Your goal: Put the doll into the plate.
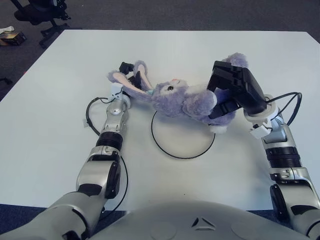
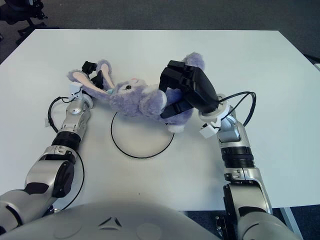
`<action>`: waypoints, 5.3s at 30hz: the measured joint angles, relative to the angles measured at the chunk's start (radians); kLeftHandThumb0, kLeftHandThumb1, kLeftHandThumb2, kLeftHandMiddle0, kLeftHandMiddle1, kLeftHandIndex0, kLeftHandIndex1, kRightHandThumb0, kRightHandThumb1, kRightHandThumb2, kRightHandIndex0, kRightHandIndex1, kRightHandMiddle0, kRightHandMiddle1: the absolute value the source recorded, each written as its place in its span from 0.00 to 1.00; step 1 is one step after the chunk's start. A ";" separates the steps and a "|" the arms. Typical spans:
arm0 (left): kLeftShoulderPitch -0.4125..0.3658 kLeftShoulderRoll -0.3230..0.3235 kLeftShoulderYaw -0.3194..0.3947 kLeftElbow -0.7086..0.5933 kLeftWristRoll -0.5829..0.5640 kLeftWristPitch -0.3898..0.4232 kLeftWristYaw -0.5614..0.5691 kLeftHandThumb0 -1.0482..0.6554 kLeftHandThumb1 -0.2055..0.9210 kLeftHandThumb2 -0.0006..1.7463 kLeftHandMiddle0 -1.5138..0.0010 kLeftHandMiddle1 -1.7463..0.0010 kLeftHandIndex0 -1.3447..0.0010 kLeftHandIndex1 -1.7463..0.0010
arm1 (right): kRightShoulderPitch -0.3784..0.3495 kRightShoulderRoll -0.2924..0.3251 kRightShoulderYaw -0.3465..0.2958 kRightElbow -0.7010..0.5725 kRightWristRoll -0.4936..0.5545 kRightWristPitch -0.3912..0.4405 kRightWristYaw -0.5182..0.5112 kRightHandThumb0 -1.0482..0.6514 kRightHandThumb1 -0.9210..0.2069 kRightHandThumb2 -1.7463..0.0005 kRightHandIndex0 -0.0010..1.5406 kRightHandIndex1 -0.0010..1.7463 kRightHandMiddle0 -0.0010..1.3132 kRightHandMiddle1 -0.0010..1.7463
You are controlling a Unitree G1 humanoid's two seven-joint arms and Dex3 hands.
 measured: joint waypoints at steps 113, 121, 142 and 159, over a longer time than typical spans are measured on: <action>-0.003 -0.012 -0.027 0.011 0.006 -0.012 0.021 0.40 0.92 0.36 0.47 0.00 0.80 0.00 | -0.085 -0.298 -0.371 -0.275 1.094 1.282 0.458 0.57 0.09 0.99 0.51 0.05 0.51 0.30; -0.003 -0.009 -0.027 0.013 0.006 -0.012 0.021 0.40 0.92 0.36 0.47 0.00 0.80 0.00 | -0.130 -0.287 -0.348 -0.217 0.993 1.251 0.403 0.48 0.04 0.96 0.57 0.06 0.50 0.51; -0.003 -0.009 -0.029 0.007 0.006 -0.013 0.021 0.40 0.92 0.36 0.48 0.00 0.81 0.00 | -0.211 -0.205 -0.218 0.159 0.703 1.109 0.302 0.61 0.00 0.98 0.52 0.55 0.46 0.71; 0.006 -0.010 -0.029 -0.011 0.006 -0.007 0.022 0.40 0.92 0.36 0.48 0.00 0.80 0.00 | -0.252 -0.188 -0.145 0.367 0.553 1.042 0.254 0.62 0.01 1.00 0.58 0.52 0.46 0.70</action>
